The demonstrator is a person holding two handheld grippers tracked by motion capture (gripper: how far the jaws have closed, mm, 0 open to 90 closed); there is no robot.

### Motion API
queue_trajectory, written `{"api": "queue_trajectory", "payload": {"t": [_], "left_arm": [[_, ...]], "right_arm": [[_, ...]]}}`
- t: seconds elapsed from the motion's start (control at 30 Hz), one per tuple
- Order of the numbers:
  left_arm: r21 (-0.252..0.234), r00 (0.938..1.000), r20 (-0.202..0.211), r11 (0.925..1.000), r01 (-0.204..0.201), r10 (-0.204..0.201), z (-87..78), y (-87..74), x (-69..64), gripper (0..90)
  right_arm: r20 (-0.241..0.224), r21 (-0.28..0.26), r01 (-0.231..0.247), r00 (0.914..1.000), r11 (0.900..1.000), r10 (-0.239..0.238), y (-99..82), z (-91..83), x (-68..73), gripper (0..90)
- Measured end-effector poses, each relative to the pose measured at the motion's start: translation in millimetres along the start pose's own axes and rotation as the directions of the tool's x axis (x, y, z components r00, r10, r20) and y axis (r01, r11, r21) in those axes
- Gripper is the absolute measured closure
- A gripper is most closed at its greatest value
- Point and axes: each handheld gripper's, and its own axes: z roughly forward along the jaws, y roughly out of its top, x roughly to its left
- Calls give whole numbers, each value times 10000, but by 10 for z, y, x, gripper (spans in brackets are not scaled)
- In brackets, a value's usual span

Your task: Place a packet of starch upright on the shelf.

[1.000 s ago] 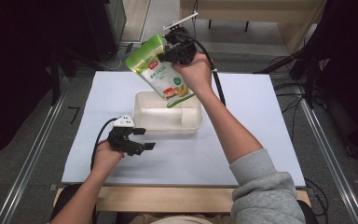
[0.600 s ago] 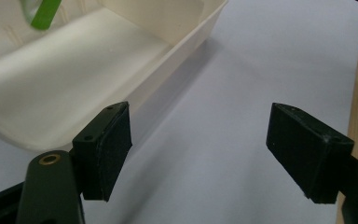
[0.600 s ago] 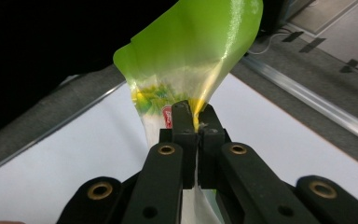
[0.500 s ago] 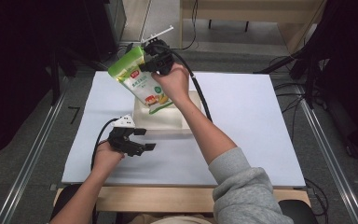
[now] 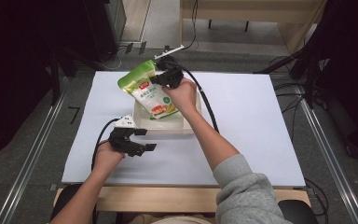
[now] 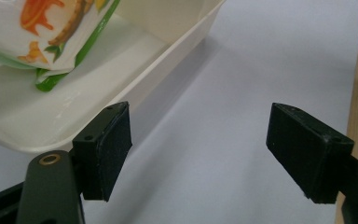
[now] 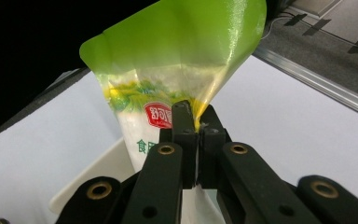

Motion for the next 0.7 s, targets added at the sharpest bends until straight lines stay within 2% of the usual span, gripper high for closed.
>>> {"api": "queue_trajectory", "payload": {"t": [0.1,0.27,0.7], "left_arm": [[17,10000,-3,10000,12,-12,3,-2,3,227],[27,10000,-2,10000,7,-7,2,-3,4,228],[27,10000,-15,10000,37,-37,0,-3,6,228]], "right_arm": [[-197,-249,-175,9997,9995,170,-60,-27,-56,894],[-143,-351,14,9999,9994,-19,-101,-56,-83,894],[-272,-439,-454,9987,9980,442,-239,-156,-270,890]]}}
